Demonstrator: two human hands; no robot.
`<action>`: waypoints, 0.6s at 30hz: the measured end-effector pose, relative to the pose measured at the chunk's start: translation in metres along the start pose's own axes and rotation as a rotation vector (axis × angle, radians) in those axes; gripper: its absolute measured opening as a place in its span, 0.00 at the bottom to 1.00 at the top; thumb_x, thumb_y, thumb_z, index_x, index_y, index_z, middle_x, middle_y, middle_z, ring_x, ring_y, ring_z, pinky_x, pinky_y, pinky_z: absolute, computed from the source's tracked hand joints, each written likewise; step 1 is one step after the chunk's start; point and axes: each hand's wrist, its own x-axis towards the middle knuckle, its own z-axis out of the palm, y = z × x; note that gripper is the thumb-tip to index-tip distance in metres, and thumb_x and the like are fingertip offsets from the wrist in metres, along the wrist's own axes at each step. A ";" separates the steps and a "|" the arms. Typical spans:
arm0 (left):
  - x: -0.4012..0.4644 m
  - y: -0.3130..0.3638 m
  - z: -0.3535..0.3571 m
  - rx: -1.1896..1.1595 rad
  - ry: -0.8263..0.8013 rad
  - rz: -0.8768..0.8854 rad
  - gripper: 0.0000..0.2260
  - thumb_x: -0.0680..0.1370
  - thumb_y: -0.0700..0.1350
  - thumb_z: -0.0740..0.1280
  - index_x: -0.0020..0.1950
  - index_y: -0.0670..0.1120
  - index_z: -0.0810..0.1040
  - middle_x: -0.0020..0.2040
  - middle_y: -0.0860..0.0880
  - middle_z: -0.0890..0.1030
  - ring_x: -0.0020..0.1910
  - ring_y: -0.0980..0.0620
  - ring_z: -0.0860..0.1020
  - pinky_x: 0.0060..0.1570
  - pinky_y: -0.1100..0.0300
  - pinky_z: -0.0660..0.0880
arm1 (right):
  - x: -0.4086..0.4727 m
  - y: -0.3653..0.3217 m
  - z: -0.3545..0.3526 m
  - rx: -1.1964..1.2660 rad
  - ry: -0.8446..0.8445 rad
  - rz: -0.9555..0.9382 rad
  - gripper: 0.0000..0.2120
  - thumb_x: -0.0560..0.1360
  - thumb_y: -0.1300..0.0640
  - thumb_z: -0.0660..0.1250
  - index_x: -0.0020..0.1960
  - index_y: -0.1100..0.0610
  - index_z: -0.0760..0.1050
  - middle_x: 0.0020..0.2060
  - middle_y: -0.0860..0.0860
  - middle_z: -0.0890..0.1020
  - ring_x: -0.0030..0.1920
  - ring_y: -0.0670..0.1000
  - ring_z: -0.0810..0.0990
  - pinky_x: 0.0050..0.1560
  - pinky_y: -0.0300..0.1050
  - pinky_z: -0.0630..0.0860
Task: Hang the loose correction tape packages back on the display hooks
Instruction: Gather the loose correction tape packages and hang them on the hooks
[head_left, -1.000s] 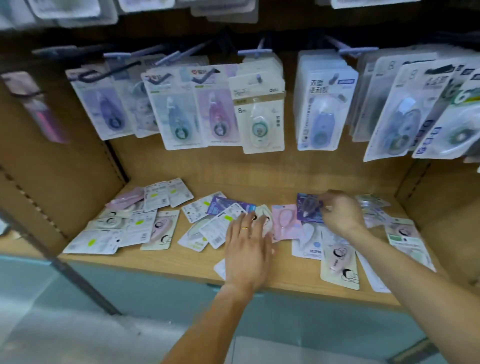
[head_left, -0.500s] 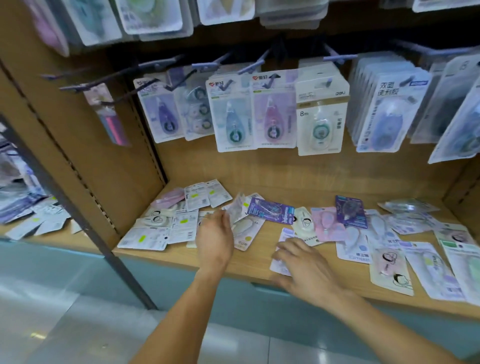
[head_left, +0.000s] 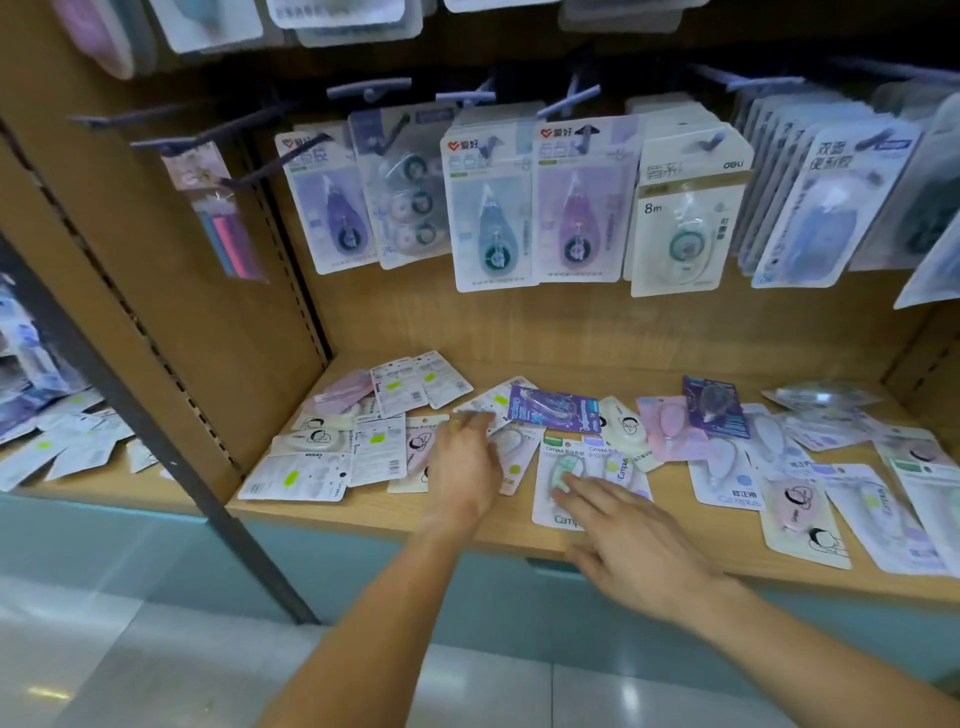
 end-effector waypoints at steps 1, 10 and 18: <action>0.013 -0.007 0.000 0.068 -0.055 0.036 0.25 0.79 0.34 0.62 0.77 0.44 0.72 0.75 0.41 0.74 0.73 0.38 0.71 0.71 0.49 0.67 | 0.003 0.000 -0.005 -0.011 -0.024 0.007 0.29 0.79 0.44 0.64 0.79 0.50 0.66 0.79 0.50 0.66 0.77 0.55 0.68 0.74 0.51 0.70; 0.068 0.001 0.001 0.201 -0.157 0.020 0.11 0.83 0.48 0.65 0.58 0.42 0.80 0.56 0.40 0.83 0.55 0.39 0.82 0.48 0.52 0.75 | 0.018 0.008 -0.029 -0.042 -0.191 0.049 0.28 0.81 0.43 0.63 0.77 0.53 0.64 0.78 0.50 0.65 0.77 0.54 0.64 0.74 0.49 0.66; 0.067 -0.019 -0.029 0.053 0.182 -0.162 0.09 0.81 0.37 0.63 0.47 0.40 0.82 0.44 0.38 0.85 0.46 0.37 0.83 0.40 0.51 0.75 | 0.051 0.004 -0.049 -0.100 -0.202 0.051 0.22 0.80 0.41 0.62 0.66 0.54 0.73 0.64 0.52 0.76 0.66 0.56 0.74 0.59 0.48 0.73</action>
